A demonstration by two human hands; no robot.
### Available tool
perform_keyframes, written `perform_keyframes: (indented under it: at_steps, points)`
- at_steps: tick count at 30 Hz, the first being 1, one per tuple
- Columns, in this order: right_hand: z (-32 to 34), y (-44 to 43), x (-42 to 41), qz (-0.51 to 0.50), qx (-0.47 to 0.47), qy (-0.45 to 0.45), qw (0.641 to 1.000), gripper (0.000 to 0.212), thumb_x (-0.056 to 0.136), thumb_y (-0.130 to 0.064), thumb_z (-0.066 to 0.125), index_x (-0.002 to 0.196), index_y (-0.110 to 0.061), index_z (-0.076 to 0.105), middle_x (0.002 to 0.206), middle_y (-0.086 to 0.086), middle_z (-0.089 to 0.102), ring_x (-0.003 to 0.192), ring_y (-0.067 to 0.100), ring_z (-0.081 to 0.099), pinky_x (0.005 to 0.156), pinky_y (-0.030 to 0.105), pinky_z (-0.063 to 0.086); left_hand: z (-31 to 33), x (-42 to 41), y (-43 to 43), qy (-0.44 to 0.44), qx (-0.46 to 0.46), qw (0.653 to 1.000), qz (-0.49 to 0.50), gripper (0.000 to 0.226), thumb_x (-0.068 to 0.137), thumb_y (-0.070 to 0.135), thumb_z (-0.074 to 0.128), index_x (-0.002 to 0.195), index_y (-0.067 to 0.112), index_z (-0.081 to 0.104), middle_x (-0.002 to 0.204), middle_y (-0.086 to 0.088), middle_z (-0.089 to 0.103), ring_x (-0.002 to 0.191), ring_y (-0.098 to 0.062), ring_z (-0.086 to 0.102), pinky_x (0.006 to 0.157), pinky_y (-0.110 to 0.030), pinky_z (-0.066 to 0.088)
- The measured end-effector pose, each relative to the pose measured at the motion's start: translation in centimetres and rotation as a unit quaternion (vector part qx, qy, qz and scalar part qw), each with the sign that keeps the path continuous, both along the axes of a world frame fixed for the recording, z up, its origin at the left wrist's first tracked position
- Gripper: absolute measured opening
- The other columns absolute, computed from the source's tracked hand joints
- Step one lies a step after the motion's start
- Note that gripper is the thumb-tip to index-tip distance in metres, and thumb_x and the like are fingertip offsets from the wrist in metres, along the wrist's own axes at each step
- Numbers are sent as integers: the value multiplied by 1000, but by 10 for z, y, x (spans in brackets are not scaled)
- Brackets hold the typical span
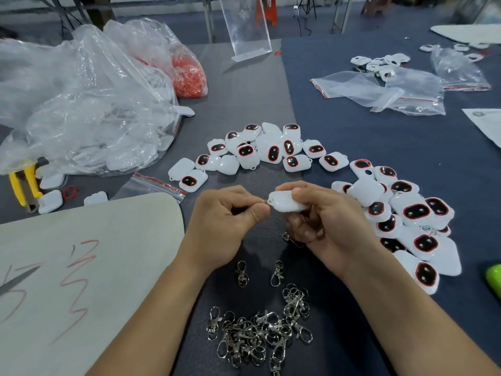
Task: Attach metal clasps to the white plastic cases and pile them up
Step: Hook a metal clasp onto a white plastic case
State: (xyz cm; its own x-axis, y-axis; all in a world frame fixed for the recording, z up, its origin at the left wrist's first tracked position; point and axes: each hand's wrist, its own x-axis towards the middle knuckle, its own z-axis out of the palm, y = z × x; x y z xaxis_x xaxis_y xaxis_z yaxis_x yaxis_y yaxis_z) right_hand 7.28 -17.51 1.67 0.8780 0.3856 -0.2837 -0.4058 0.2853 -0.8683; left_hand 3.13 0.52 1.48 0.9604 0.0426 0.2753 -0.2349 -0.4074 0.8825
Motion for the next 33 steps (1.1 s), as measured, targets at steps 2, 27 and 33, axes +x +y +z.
perform_keyframes:
  at_steps: [2, 27, 33]
  points:
    - [-2, 2, -1, -23, -35, -45, 998, 28, 95, -2, 52, 85, -10, 77, 61, 11, 58, 42, 11, 43, 41, 22, 26, 0, -2, 3, -55, 145, 988, 1, 5, 86, 16, 77, 82, 17, 80, 72, 6, 63, 70, -9, 57, 65, -20, 40]
    - [-6, 11, 1, 9, 93, 63, 994, 36, 97, -9, 45, 85, -10, 79, 56, 8, 48, 38, 12, 28, 43, 25, 27, -4, 0, -18, 98, -191, 974, 77, 27, 94, 26, 61, 77, 18, 80, 76, -5, 74, 74, -9, 61, 73, -24, 48]
    - [-6, 10, 2, -6, 56, 44, 997, 34, 98, -7, 45, 90, -9, 78, 56, 10, 49, 39, 13, 29, 48, 28, 25, -1, -2, -17, 92, -221, 970, 44, 19, 80, 28, 70, 84, 14, 82, 85, -10, 77, 84, -20, 69, 84, -28, 52]
